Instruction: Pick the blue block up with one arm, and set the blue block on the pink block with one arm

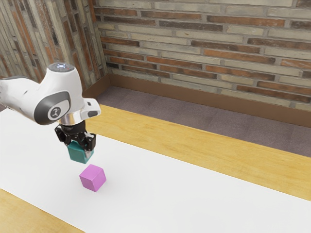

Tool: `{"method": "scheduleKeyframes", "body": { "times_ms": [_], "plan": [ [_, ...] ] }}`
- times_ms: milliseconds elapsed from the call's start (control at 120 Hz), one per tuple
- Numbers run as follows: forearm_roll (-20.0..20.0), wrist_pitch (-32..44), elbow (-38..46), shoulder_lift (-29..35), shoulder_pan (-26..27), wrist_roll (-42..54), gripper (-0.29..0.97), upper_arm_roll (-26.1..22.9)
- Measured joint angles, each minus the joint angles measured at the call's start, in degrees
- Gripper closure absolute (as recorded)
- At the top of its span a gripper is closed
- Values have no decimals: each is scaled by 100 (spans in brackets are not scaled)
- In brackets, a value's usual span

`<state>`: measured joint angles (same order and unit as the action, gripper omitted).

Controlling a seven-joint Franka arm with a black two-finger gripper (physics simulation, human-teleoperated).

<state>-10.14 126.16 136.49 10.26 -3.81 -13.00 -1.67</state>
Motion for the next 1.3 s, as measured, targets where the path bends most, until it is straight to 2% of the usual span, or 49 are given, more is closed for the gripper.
{"method": "scheduleKeyframes", "body": {
  "times_ms": [283,733,1300],
  "plan": [
    [48,610,2,-450,-91,312,31,-3],
    [91,969,520,-63,-72,258,31,-109],
    [340,1181,618,-267,-90,-54,31,-203]
  ]
}}
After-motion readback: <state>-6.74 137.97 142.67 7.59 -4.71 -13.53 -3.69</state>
